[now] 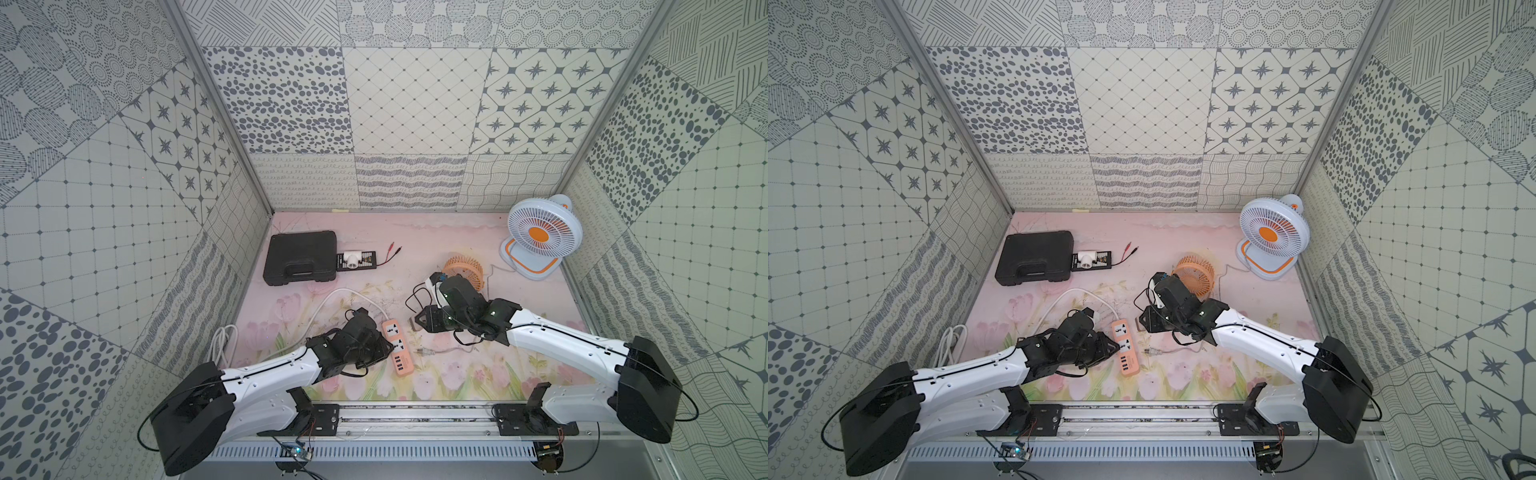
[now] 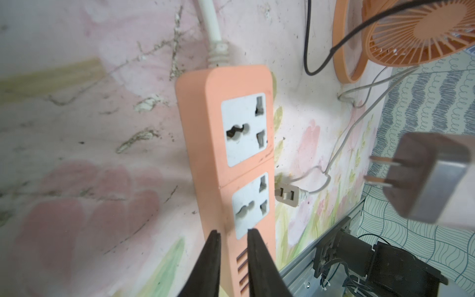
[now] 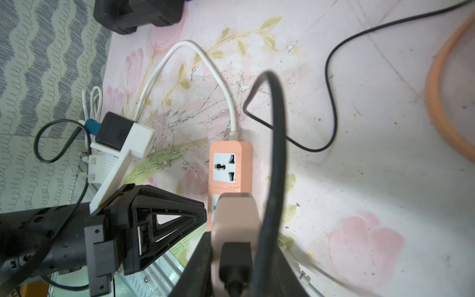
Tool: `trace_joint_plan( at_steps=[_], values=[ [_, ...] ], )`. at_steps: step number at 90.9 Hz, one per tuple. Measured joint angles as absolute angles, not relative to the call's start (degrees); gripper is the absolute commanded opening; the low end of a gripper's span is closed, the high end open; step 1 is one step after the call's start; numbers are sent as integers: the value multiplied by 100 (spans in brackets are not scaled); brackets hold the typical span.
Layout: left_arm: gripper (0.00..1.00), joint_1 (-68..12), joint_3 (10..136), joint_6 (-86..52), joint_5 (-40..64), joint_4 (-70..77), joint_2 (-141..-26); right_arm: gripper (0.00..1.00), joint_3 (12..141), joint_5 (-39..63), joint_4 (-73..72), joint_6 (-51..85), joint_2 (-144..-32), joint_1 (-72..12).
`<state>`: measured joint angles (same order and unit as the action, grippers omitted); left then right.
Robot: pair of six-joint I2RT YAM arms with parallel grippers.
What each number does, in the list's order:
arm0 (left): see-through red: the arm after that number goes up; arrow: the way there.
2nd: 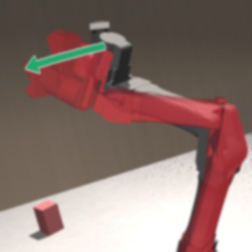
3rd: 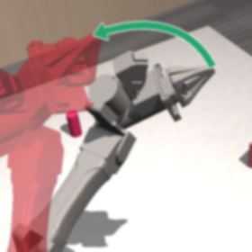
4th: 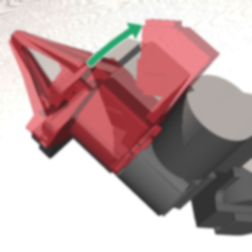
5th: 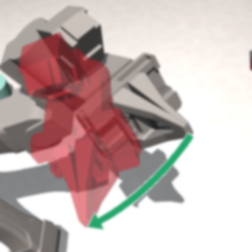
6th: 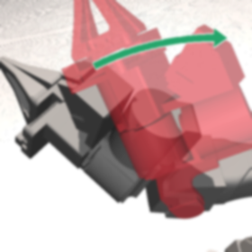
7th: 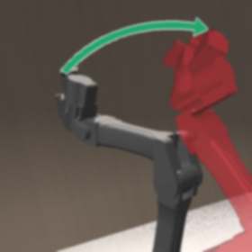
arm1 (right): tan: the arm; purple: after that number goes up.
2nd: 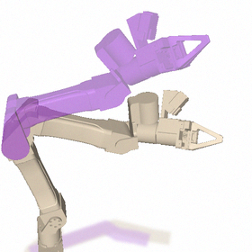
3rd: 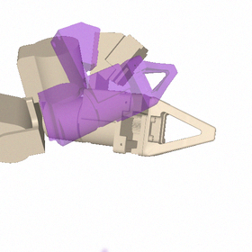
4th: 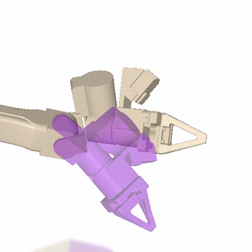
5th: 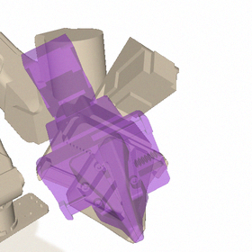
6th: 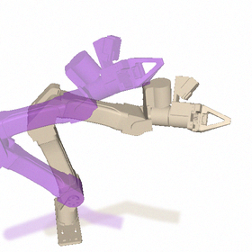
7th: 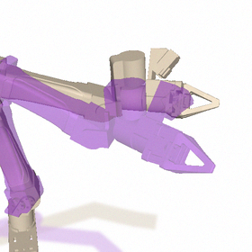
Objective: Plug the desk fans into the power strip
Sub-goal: Insert the plug into the socket.
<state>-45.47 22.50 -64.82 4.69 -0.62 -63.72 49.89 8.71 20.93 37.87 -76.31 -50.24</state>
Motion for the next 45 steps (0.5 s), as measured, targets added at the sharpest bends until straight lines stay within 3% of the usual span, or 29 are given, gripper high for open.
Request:
trace_joint_plan(
  at_steps=[45],
  values=[
    [23, -4547, 2193, -6495, 467, -36, -6447, 0, 5494, 681, 2078, 3632, -8484, -5341]
  ],
)
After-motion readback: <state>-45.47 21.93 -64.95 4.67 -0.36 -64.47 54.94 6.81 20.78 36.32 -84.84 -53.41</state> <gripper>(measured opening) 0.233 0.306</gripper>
